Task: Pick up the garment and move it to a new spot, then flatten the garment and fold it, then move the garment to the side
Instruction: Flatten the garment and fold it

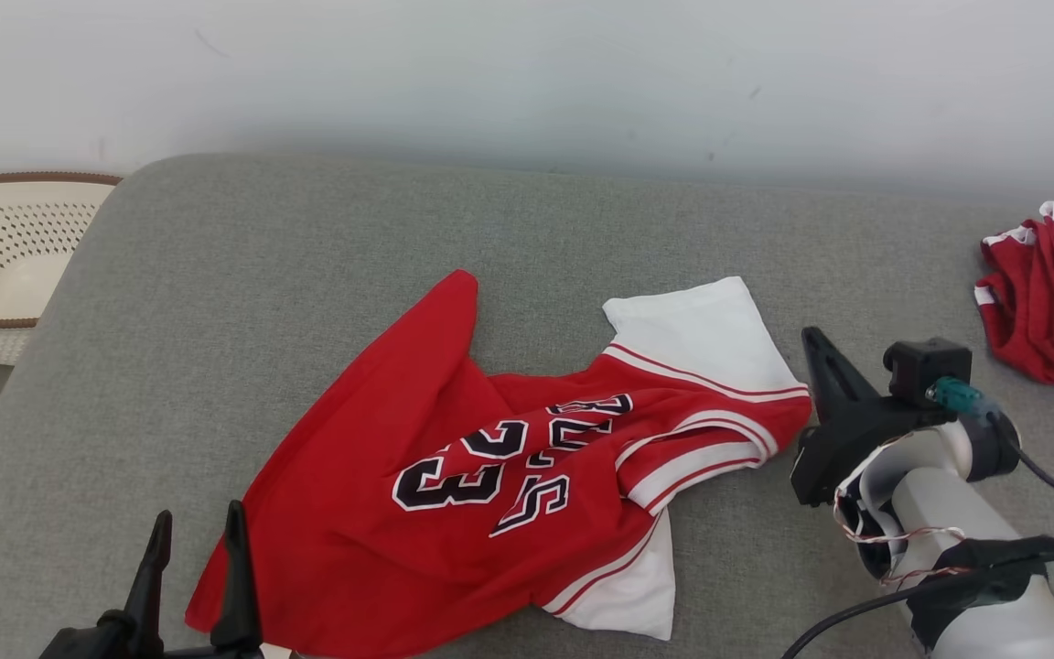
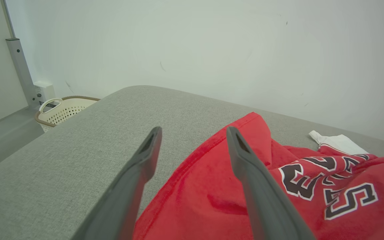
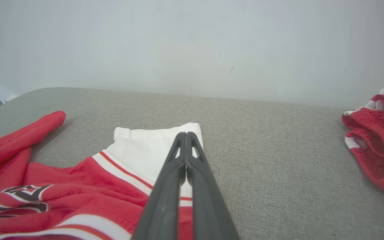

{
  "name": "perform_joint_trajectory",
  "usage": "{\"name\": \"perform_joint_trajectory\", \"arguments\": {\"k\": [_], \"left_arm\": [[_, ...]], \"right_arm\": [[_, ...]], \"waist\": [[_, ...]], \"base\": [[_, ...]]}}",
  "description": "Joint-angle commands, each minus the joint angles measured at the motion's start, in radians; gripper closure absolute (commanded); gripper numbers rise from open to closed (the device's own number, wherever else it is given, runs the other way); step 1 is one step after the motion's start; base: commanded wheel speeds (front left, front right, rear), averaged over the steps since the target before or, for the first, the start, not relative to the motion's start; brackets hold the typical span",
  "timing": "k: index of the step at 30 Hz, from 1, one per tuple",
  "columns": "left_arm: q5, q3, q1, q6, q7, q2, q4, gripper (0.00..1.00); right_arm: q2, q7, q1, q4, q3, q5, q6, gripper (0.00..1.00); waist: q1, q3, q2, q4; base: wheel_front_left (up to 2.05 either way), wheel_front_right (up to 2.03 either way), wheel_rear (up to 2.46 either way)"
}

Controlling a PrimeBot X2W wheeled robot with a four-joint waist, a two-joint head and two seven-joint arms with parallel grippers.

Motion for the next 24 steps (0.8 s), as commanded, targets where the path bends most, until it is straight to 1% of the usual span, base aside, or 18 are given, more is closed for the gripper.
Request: {"name": "perform_joint_trajectory", "arguments": {"k": [1,3,5,6,7,10,13,14,15,17,19,24], "left_arm": [[-0.008,-0.001,0.002,0.000,-0.008,0.000,0.004,0.00],[-0.010,-0.008,0.000,0.001,-0.008,0.000,0.006,0.00],[-0.012,-0.009,0.002,0.003,-0.008,0.001,0.007,0.00],[-0.013,-0.009,0.005,0.003,-0.008,0.001,0.007,0.00],[-0.014,-0.009,0.007,0.004,-0.008,0.000,0.007,0.00],[-0.013,-0.008,0.016,0.006,-0.008,0.000,0.008,0.00],[-0.009,-0.006,0.023,0.006,-0.008,0.000,0.007,0.00],[-0.009,-0.006,0.025,0.005,-0.008,0.000,0.007,0.00],[-0.009,-0.008,0.027,0.003,-0.008,0.000,0.006,0.00],[-0.010,-0.011,0.030,0.005,-0.008,0.001,0.005,0.00],[-0.014,-0.014,0.032,0.006,-0.006,0.000,0.005,0.00],[-0.020,-0.018,0.032,0.008,-0.006,0.000,0.004,0.00]], "right_arm": [[-0.008,-0.002,-0.003,-0.001,0.008,0.002,0.000,1.00],[-0.019,-0.002,-0.020,0.006,0.020,0.009,0.000,1.00],[-0.014,-0.002,-0.025,0.014,0.027,0.040,0.000,1.00],[-0.014,-0.002,-0.024,0.019,0.031,0.053,0.000,0.53],[-0.012,-0.002,-0.018,0.026,0.039,0.070,0.000,0.00],[-0.009,-0.002,0.004,0.023,0.068,0.107,0.000,0.00],[0.002,-0.002,0.046,-0.015,0.091,0.175,0.000,0.00],[-0.003,-0.002,0.058,-0.036,0.095,0.200,0.000,0.00],[-0.011,-0.002,0.095,-0.084,0.119,0.245,0.000,0.00],[-0.025,-0.002,0.135,-0.137,0.152,0.294,0.000,0.00],[-0.052,-0.002,0.167,-0.190,0.179,0.319,0.000,0.00],[-0.078,0.007,0.249,-0.303,0.209,0.357,0.000,0.00]], "waist": [[0.0000,-0.001,0.0000,0.002],[0.0000,-0.003,0.0000,0.006],[0.0000,-0.007,0.0000,0.010],[0.0000,-0.009,0.0000,0.012],[0.0000,-0.011,0.0000,0.012],[0.0000,-0.017,0.0000,0.011],[0.0000,-0.026,0.0000,0.004],[0.0000,-0.027,0.0000,0.001],[0.0000,-0.030,0.0000,-0.005],[0.0000,-0.031,0.0000,-0.011],[0.0000,-0.030,0.0000,-0.017],[0.0000,-0.022,0.0000,-0.026]], "base": [[0.00,0.00,0.00],[0.00,0.00,0.00],[0.00,0.00,0.00],[0.00,0.00,0.00],[0.00,0.00,0.00],[0.00,0.00,0.00],[0.00,0.00,0.00],[0.00,0.00,0.00],[0.00,0.00,0.00],[0.00,0.00,0.00],[0.00,0.00,0.00],[0.00,0.00,0.00]]}}
